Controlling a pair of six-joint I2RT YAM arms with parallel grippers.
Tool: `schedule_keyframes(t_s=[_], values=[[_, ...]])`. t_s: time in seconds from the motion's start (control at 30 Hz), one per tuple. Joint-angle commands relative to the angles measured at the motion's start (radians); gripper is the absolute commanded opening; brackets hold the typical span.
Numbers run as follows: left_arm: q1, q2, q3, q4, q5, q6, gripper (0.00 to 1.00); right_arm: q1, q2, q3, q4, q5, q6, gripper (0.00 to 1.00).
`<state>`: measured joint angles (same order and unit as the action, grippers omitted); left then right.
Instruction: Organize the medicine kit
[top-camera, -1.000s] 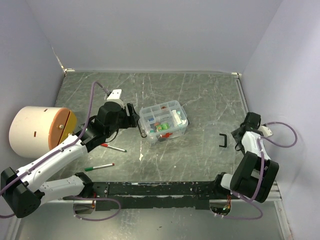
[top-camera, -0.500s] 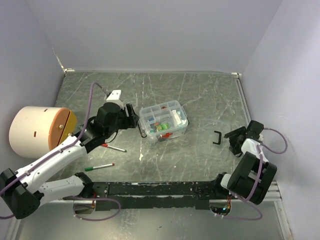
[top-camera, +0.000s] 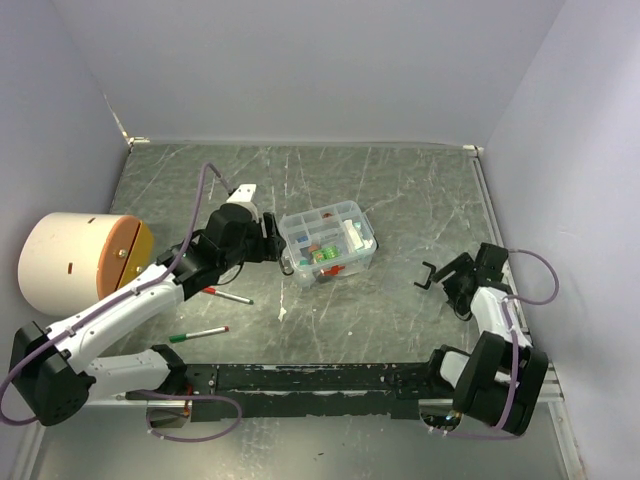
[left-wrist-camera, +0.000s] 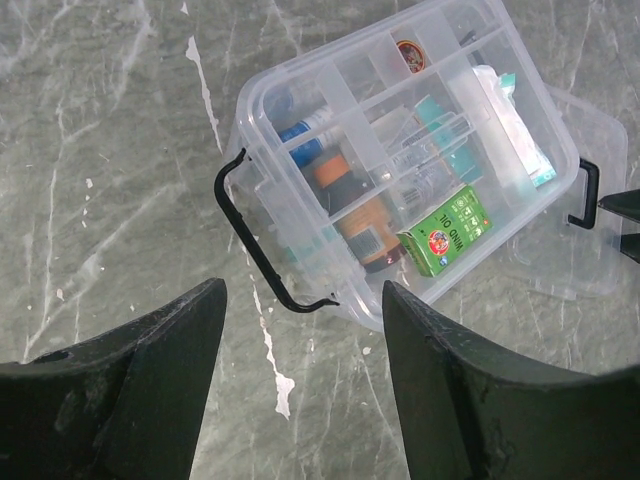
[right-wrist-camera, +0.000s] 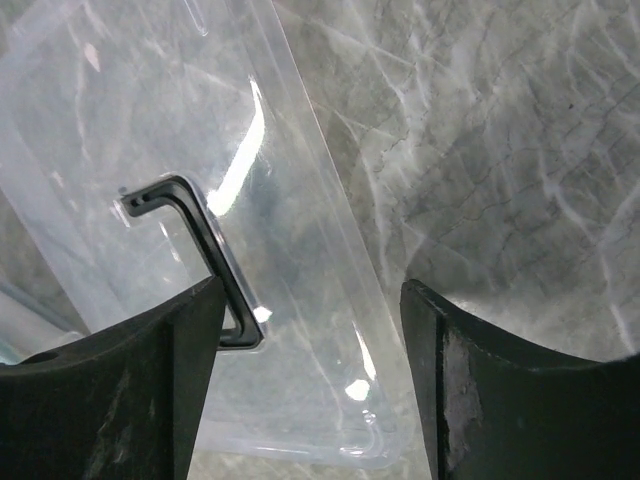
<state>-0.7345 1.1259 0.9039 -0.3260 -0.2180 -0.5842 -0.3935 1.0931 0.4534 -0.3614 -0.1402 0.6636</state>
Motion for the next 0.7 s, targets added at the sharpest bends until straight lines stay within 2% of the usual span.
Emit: schedule_keyframes(t_s=[0.0,0.23,0.33,0.5,0.67], values=[[0.006,0.009,0.052,0.016,0.043,0.012,0.74,0.049,0.034,0.050,-0.018,0.073,-0.079,0.74],[0.006,-0.003,0.081,0.037,0.137,0.049,0.73,0.208,0.131,0.119,-0.038,0.227,-0.065,0.77],[0.005,0.012,0.077,0.057,0.215,0.068,0.72,0.232,0.161,0.119,-0.031,0.225,-0.055,0.72],[0.005,0.039,0.090,0.038,0.236,0.082,0.71,0.253,0.172,0.113,-0.022,0.223,-0.046,0.64],[0.005,0.054,0.097,0.053,0.283,0.096,0.71,0.268,0.201,0.137,-0.030,0.222,-0.082,0.66]])
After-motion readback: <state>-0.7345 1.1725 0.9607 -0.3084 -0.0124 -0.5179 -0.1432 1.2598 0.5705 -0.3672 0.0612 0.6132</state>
